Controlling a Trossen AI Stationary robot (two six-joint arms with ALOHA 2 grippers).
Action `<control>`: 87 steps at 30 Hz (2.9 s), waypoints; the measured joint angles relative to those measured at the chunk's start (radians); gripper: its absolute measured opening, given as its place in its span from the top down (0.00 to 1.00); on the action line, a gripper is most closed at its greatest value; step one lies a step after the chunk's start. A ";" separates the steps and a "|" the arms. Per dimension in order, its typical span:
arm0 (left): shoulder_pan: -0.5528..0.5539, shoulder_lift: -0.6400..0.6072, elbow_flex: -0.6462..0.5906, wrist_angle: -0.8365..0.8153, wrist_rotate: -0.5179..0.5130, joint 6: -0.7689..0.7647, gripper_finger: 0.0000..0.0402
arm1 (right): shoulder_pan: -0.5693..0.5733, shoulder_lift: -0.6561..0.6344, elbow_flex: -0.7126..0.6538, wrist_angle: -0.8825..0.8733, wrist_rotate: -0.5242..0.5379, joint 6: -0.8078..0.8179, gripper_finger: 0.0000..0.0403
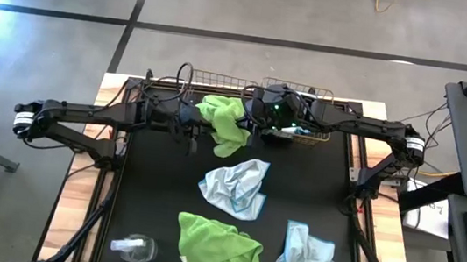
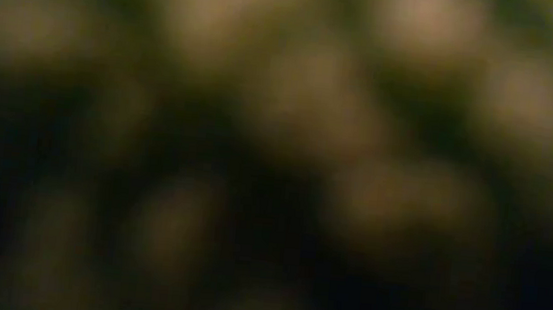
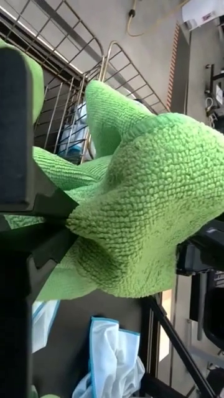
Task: Sort microfiber towel by color & place in baskets
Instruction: Put the green microfiber cloth into the left wire basket
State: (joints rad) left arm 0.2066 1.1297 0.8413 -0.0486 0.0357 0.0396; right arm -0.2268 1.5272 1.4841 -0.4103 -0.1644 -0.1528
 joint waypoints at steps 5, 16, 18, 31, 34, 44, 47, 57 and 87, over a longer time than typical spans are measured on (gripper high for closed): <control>0.000 0.002 0.000 0.000 0.000 0.000 1.00 | 0.000 0.000 0.000 0.000 0.008 0.003 0.94; 0.000 0.002 0.000 -0.005 0.000 0.000 1.00 | -0.002 0.000 0.000 -0.005 0.009 -0.003 0.65; 0.000 0.002 0.000 -0.005 0.000 0.000 1.00 | -0.002 0.000 0.000 -0.005 0.009 -0.004 0.59; 0.017 0.001 -0.001 -0.014 -0.001 0.007 1.00 | -0.003 -0.005 0.000 -0.064 0.385 -0.023 0.46; 0.044 -0.002 -0.002 -0.013 -0.055 0.008 1.00 | -0.003 -0.010 0.000 -0.064 0.484 -0.036 0.47; 0.195 -0.005 -0.002 0.029 -0.149 0.030 1.00 | -0.003 -0.014 0.000 -0.107 0.532 -0.031 0.47; 0.241 -0.006 -0.002 0.072 -0.150 0.031 1.00 | -0.003 -0.014 0.000 -0.116 0.531 -0.020 0.47; 0.311 0.003 0.126 0.093 -0.150 0.092 1.00 | -0.003 -0.014 0.000 -0.115 0.531 -0.011 0.47; 0.343 0.347 0.454 -0.292 -0.127 0.188 1.00 | -0.003 -0.014 -0.005 -0.169 0.530 -0.005 0.47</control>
State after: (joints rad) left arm 0.5499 1.4768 1.2949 -0.3404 -0.0914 0.2273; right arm -0.2295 1.5127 1.4791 -0.5795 0.3660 -0.1581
